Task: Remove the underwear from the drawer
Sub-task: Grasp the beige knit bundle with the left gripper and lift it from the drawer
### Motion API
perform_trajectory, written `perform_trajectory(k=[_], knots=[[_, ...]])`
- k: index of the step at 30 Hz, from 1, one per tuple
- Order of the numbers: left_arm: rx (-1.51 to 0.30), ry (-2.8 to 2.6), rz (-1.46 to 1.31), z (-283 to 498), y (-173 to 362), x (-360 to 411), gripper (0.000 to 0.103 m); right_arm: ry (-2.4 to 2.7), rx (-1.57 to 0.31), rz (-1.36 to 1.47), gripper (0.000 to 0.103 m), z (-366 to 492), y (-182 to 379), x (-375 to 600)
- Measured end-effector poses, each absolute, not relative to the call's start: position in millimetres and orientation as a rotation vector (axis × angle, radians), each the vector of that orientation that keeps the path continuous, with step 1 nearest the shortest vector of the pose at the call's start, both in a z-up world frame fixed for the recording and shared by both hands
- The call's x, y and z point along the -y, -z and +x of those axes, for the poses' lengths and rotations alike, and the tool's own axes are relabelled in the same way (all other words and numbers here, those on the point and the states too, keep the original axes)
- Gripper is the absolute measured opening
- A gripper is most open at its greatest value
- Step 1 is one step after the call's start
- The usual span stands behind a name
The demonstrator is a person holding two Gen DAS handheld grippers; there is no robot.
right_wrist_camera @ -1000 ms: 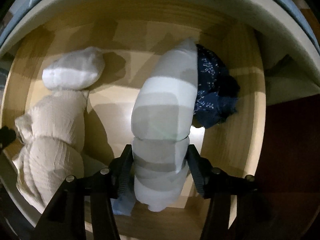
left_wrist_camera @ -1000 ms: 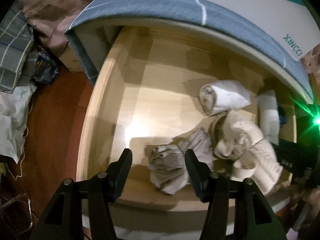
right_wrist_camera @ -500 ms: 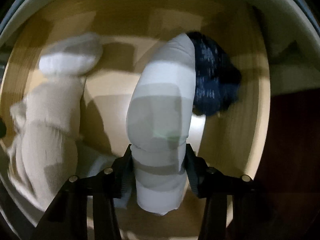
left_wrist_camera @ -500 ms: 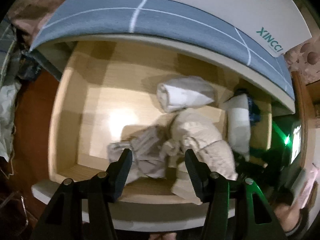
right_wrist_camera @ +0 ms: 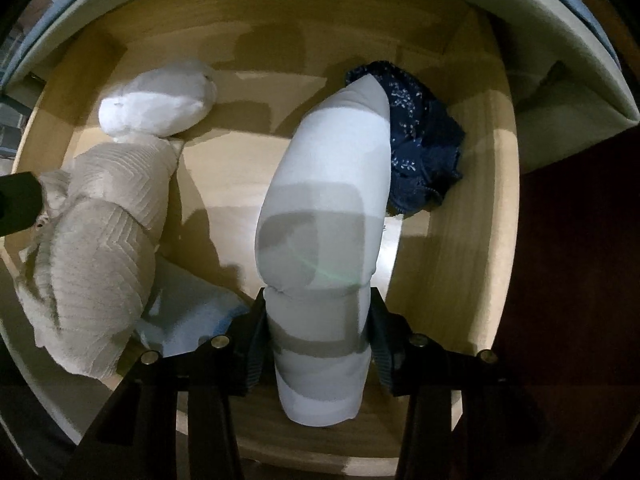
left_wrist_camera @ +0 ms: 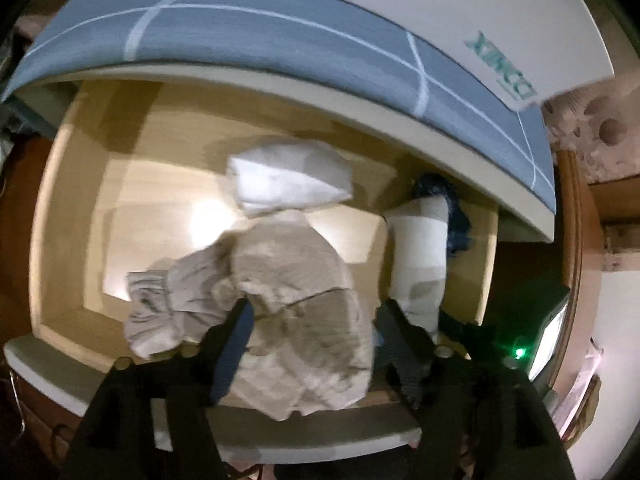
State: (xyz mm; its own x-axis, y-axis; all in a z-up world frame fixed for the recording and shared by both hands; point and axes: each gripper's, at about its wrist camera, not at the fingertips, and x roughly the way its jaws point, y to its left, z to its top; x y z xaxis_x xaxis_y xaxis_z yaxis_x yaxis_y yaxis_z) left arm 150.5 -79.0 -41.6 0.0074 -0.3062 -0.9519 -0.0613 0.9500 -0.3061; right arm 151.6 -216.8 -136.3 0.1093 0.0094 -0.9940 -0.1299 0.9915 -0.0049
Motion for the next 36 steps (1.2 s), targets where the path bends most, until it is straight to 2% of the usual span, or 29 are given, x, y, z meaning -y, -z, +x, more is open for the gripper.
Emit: perform_trajectory(k=[6,12,17,23,36], knots=[[-1.613,0.168,-0.201,144,73,97,0.071,-0.109,-1.453,-0.096,0.042,146,133,218],[-1.582,0.176,-0.179,146,79,88,0.073,-0.111,-1.452,-0.096,0.042,157,112,241],[-1.571,0.174,-0.136,146,79,79,0.063,-0.108,-1.451,-0.095,0.043,155,111,242],[-1.559,0.201,-0.127,145,70,73,0.059,-0.102,-1.449,-0.098,0.043,156,113,242],[-1.529,0.306,-0.089,136,28,54,0.059,-0.089,-1.440,-0.090,0.043,160,116,234]])
